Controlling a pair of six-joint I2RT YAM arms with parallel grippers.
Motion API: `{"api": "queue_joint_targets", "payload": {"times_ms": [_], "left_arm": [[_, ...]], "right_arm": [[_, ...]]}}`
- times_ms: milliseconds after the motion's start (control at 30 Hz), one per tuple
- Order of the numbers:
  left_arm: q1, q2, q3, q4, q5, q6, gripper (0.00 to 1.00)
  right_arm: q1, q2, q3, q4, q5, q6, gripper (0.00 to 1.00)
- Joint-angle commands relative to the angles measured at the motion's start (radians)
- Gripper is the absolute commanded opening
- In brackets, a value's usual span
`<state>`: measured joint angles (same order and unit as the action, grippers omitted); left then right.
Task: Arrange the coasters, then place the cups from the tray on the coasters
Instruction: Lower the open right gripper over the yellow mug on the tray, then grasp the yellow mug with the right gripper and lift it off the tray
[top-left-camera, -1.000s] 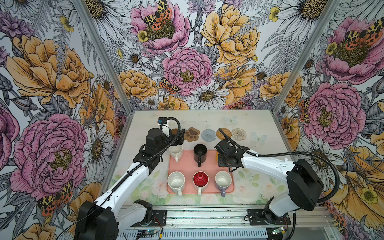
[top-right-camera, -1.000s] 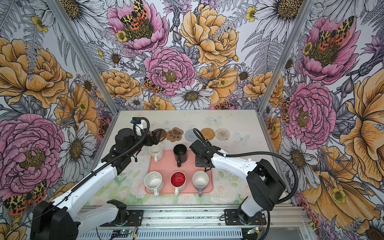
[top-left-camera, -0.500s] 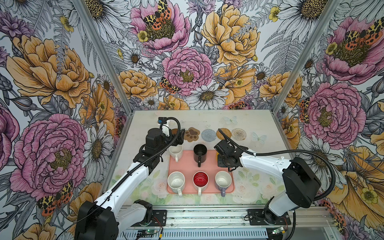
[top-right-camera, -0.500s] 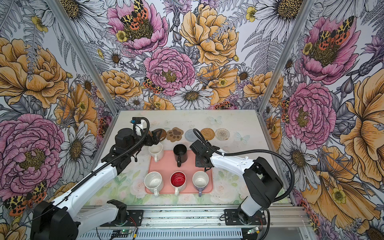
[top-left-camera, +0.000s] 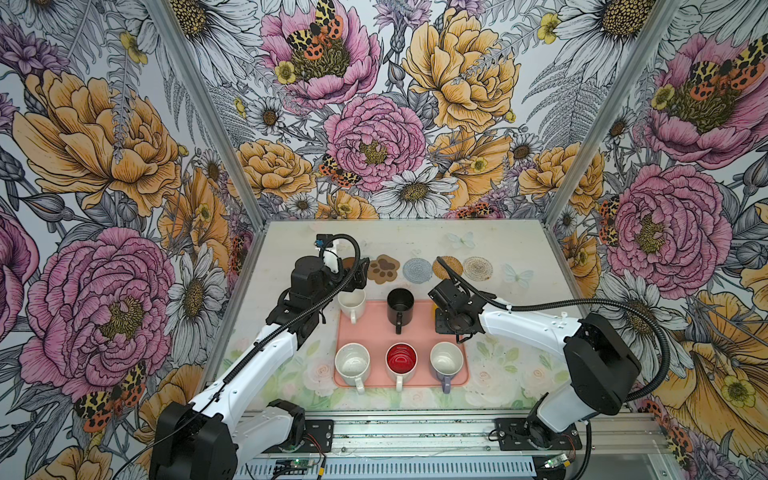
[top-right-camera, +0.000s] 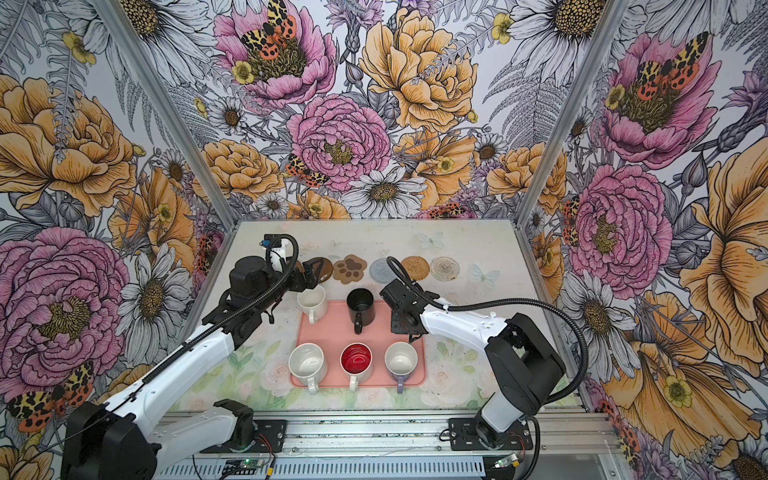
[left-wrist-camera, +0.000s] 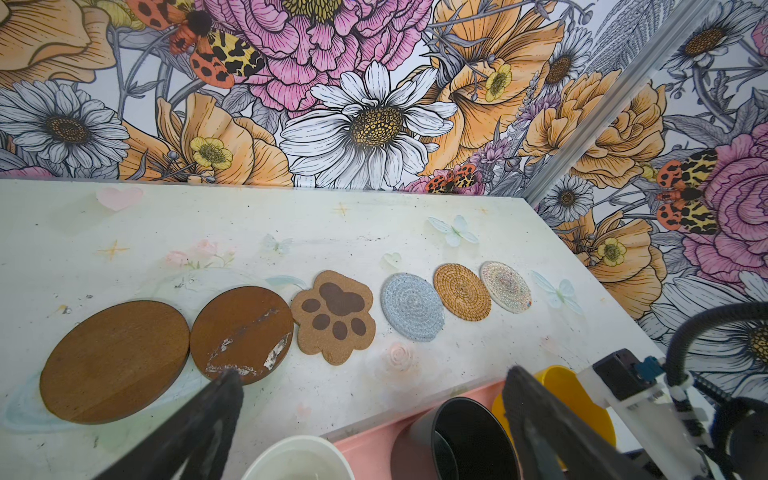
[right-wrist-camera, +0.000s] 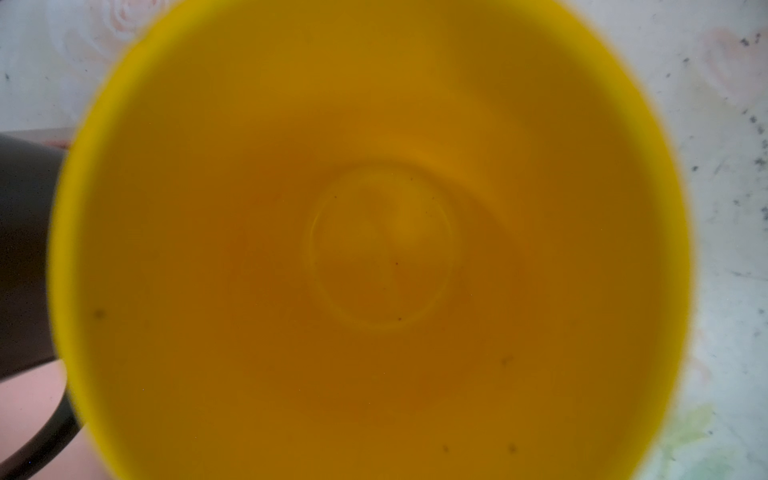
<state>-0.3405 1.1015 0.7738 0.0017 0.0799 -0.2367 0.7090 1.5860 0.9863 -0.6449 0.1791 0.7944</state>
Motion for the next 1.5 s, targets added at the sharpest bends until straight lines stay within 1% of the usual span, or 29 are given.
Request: {"api": "queue_joint_targets", "payload": {"times_ms": [0, 100, 233, 333, 667, 867, 1233, 1467], "left_arm": [[0.013, 0.004, -0.01, 0.026, 0.021, -0.018, 0.99], [0.012, 0.004, -0.01, 0.026, 0.023, -0.02, 0.99], [0.014, 0.006, -0.011, 0.025, 0.022, -0.021, 0.99], [0.014, 0.004, -0.01, 0.024, 0.021, -0.022, 0.99], [0.015, 0.007, -0.011, 0.025, 0.023, -0.03, 0.99], [0.017, 0.005, -0.014, 0.023, 0.018, -0.03, 0.99], [0.022, 0.003, -0.015, 0.02, 0.018, -0.028, 0.99], [0.025, 0.006, -0.015, 0.021, 0.016, -0.026, 0.99]], "right_arm": [[-0.002, 0.023, 0.006, 0.013, 0.004, -0.004, 0.0], [0.005, -0.002, 0.004, 0.013, 0.026, -0.004, 0.0], [0.016, -0.047, -0.003, 0.013, 0.09, 0.004, 0.0], [0.017, -0.077, -0.007, 0.012, 0.106, 0.004, 0.0], [0.014, -0.109, 0.03, 0.011, 0.101, -0.034, 0.0], [-0.011, -0.116, 0.073, 0.011, 0.081, -0.063, 0.0], [-0.096, -0.138, 0.143, 0.01, 0.07, -0.139, 0.0], [-0.203, -0.136, 0.202, 0.007, 0.029, -0.215, 0.0]]}}
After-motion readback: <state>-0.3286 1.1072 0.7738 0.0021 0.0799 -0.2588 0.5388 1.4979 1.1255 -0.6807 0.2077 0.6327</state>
